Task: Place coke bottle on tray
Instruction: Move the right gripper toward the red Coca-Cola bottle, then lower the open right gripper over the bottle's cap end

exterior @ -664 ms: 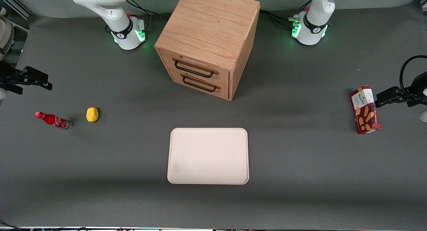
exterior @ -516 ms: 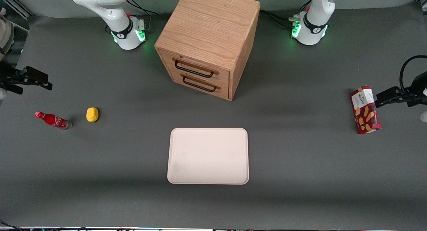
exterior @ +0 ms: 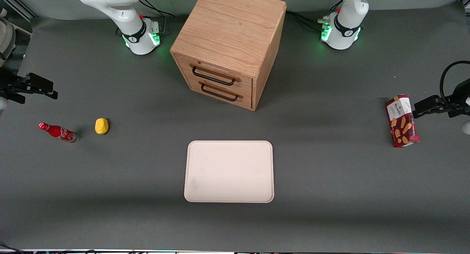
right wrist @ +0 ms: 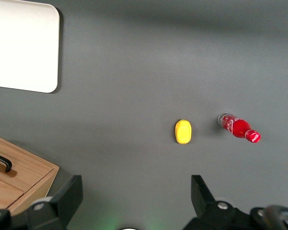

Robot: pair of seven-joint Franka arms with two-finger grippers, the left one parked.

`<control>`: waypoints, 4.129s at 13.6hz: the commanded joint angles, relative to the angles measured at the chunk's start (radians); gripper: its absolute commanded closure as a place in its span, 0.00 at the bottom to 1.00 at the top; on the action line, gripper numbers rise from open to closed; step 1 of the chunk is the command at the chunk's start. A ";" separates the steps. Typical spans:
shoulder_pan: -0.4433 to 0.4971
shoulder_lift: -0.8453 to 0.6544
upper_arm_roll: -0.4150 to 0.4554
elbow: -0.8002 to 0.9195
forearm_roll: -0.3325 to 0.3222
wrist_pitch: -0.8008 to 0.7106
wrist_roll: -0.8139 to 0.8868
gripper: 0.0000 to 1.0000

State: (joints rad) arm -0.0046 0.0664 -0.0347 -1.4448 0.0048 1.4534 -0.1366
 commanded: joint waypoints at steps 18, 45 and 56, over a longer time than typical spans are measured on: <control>-0.357 0.000 -0.013 -0.014 -0.037 0.068 -0.487 0.00; -0.247 0.015 -0.264 -0.737 0.099 0.910 -0.727 0.00; -0.244 0.128 -0.258 -0.734 0.218 0.996 -0.813 0.00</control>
State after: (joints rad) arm -0.2602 0.1863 -0.2835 -2.1845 0.1864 2.4360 -0.9089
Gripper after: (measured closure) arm 0.000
